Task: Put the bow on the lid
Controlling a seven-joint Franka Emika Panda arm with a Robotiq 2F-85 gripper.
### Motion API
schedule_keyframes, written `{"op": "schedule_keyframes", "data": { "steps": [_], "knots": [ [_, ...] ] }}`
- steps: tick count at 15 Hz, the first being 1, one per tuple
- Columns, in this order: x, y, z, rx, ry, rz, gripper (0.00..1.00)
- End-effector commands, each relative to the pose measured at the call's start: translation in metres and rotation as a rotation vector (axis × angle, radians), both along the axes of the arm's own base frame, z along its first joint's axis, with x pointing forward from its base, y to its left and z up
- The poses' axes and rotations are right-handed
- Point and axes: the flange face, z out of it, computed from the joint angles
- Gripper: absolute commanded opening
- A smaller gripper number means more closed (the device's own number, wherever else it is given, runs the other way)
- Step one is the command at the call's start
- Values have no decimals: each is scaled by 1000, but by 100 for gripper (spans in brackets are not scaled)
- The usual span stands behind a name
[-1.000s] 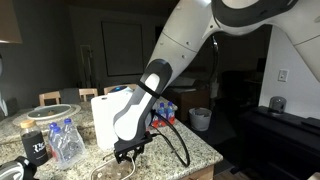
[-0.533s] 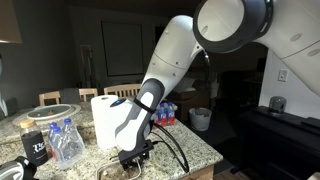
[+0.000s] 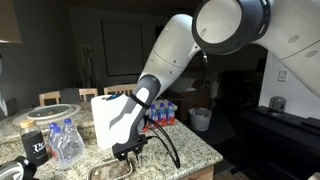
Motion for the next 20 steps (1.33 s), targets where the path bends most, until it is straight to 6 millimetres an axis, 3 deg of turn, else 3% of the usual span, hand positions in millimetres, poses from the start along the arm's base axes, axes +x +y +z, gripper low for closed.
{"op": "schedule_keyframes", "data": {
  "steps": [1, 4, 6, 9, 11, 15, 17, 20],
  "knots": [
    [-7, 4, 54, 54, -21, 8, 76],
    [-22, 20, 95, 82, -23, 62, 96],
    [-47, 38, 112, 112, 20, 126, 100],
    [-97, 69, 121, 179, 113, 235, 100],
    [-137, 88, 121, 223, 179, 309, 100],
    [-208, 106, 98, 218, 327, 414, 100],
    [-232, 108, 83, 188, 360, 464, 100],
    [-250, 110, 65, 149, 359, 522, 100]
  ]
}}
